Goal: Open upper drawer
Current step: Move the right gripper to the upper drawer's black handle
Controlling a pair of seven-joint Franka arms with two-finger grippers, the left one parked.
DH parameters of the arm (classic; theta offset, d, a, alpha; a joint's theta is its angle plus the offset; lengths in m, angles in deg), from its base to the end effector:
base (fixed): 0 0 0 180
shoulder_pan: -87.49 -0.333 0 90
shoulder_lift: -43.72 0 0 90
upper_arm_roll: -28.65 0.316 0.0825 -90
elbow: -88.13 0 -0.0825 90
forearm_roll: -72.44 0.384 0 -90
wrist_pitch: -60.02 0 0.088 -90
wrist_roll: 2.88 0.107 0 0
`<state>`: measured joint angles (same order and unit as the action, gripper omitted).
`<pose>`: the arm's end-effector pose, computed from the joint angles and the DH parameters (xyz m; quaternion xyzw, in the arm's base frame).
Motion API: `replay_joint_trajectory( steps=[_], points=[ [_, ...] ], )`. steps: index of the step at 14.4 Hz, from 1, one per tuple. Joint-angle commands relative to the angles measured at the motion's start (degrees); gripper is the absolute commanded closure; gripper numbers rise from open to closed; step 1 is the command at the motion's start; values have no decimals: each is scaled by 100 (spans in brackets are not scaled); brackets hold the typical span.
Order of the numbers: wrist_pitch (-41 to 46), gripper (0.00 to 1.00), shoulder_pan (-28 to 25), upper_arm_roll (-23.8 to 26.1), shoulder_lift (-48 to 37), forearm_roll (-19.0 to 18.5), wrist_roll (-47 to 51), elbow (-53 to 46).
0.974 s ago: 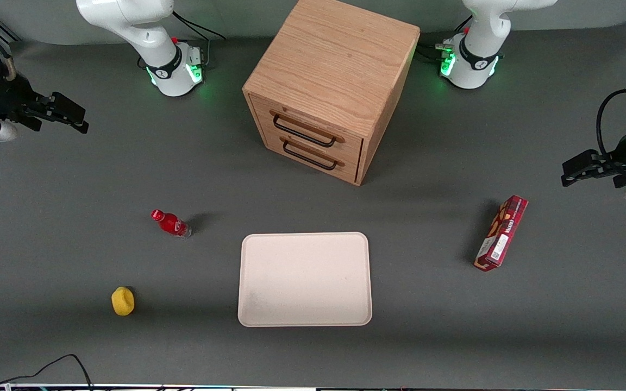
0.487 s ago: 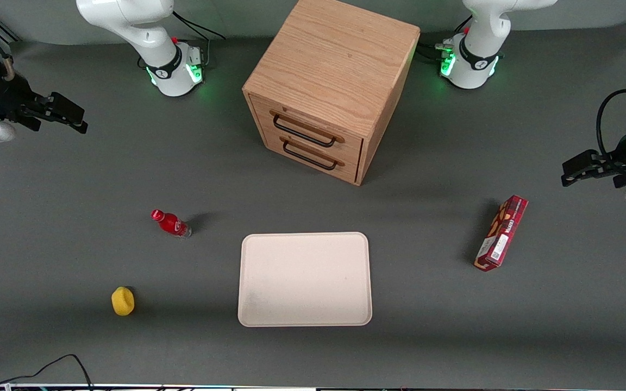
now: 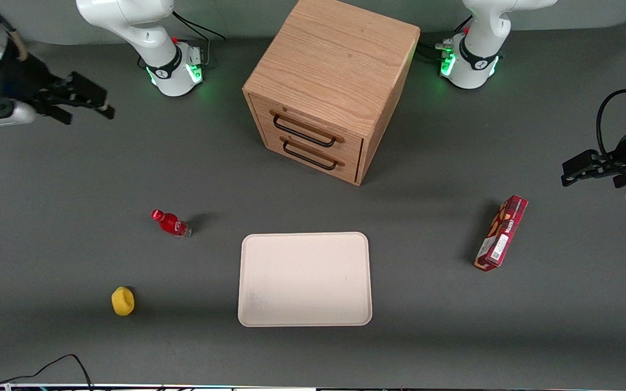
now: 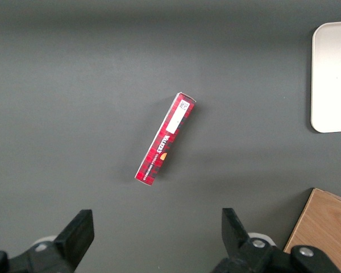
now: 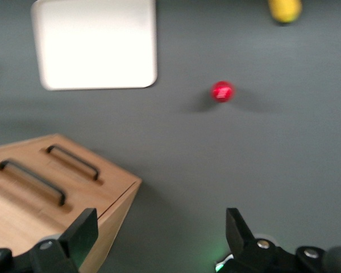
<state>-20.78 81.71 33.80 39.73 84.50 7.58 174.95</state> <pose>0.5005 0.1242 0.6760 -0.9946 -0.0189 0.0362 0.0958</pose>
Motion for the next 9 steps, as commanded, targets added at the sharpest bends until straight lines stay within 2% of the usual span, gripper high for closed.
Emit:
replay_joint_trajectory(
  steps=[1,3,5,9],
  points=[
    [47,0,-29,687,433,148,-333,-393],
    [47,0,-46,1222,924,201,-832,-709],
    [-110,0,-72,1707,1495,227,-923,-869],
    [-1085,0,-90,2656,2453,114,-975,-825]
  ],
)
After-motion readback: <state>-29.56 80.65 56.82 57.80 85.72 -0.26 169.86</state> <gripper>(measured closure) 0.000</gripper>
